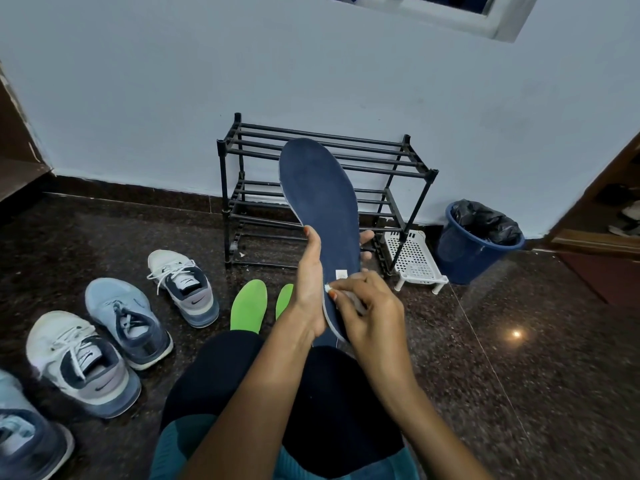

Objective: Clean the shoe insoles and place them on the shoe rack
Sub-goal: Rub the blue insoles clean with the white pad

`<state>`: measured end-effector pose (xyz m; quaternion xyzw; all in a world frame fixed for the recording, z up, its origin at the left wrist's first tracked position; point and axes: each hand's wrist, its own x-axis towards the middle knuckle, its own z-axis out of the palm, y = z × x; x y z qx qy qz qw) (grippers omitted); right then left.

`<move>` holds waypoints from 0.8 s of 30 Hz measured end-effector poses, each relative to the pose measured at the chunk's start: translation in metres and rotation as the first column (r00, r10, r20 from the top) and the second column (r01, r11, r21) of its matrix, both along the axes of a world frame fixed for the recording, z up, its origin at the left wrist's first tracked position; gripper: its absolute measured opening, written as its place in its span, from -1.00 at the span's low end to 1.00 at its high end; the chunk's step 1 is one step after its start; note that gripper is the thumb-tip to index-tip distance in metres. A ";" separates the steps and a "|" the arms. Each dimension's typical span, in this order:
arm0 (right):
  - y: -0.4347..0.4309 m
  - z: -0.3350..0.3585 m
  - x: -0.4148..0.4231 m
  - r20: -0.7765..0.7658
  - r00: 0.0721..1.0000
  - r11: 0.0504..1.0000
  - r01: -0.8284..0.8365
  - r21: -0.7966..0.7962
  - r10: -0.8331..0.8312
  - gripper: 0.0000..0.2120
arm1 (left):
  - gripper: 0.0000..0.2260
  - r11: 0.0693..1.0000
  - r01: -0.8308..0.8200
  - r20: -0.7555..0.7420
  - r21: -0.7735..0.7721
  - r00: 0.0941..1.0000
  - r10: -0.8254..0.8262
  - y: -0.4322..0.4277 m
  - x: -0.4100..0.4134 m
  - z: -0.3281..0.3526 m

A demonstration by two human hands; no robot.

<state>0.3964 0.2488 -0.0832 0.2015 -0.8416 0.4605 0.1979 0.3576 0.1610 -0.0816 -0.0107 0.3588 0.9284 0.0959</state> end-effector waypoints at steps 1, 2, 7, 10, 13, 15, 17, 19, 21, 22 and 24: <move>-0.001 0.002 -0.004 -0.002 1.000 1.000 0.012 0.004 -0.012 -0.88 | -0.30 1.000 -0.003 -0.002 -0.013 1.000 0.002 0.000 0.000 0.000; -0.002 0.004 -0.010 -0.009 0.999 1.000 0.031 0.003 -0.031 -0.88 | -0.30 0.999 -0.005 -0.005 -0.035 1.000 0.005 0.001 0.000 0.000; -0.005 0.011 -0.033 -0.045 0.995 0.996 0.092 0.003 -0.091 -0.88 | -0.34 0.999 -0.027 0.009 -0.043 1.000 0.028 0.006 0.002 -0.002; -0.006 0.006 -0.024 -0.039 0.997 0.998 0.060 0.001 -0.060 -0.87 | -0.29 0.995 -0.002 -0.014 -0.096 1.000 0.000 0.002 0.000 -0.004; -0.003 -0.001 -0.005 -0.027 1.000 1.000 -0.012 -0.022 0.011 -0.86 | -0.28 0.997 -0.005 -0.032 -0.076 0.999 0.002 -0.001 -0.001 -0.004; 0.000 -0.004 0.005 -0.006 0.999 0.998 -0.048 -0.039 0.048 -0.86 | -0.29 1.000 -0.009 -0.036 -0.003 0.999 0.009 -0.001 -0.002 -0.003; 0.001 -0.006 0.010 -0.003 0.999 0.999 -0.047 -0.026 0.047 -0.86 | -0.29 0.999 -0.004 -0.036 0.052 0.999 0.006 -0.001 -0.002 -0.003; 0.000 -0.004 0.007 -0.026 1.000 1.000 -0.014 0.000 0.014 -0.88 | -0.27 0.999 -0.002 -0.044 0.052 0.999 0.005 0.000 -0.003 -0.003; 0.000 0.000 -0.003 -0.071 0.996 0.999 0.046 0.012 -0.045 -0.88 | -0.24 1.000 0.028 -0.063 0.000 0.998 -0.028 0.002 -0.001 -0.003; 0.001 0.002 -0.010 -0.094 0.992 0.996 0.084 0.016 -0.082 -0.86 | -0.22 0.998 0.062 -0.066 -0.026 0.996 -0.064 0.003 0.000 -0.001; 0.003 0.005 -0.023 -0.109 0.984 0.989 0.144 0.026 -0.141 -0.85 | -0.22 0.992 0.106 -0.057 -0.062 0.992 -0.110 0.004 0.001 -0.001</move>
